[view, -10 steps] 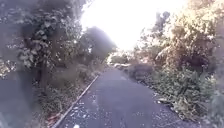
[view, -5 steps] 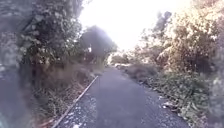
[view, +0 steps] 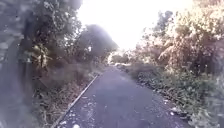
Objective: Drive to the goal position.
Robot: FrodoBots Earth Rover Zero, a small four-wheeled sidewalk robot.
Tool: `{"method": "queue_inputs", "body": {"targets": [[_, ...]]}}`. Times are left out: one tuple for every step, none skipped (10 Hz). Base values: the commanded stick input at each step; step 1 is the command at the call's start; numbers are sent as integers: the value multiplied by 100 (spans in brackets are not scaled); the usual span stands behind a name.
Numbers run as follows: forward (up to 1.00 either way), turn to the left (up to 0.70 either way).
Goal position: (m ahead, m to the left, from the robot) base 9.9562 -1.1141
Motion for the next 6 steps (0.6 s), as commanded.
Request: {"method": "queue_inputs", "body": {"targets": [[60, -15], [60, -15], [60, -15], [60, -15], [60, -15], [60, -15]]}}
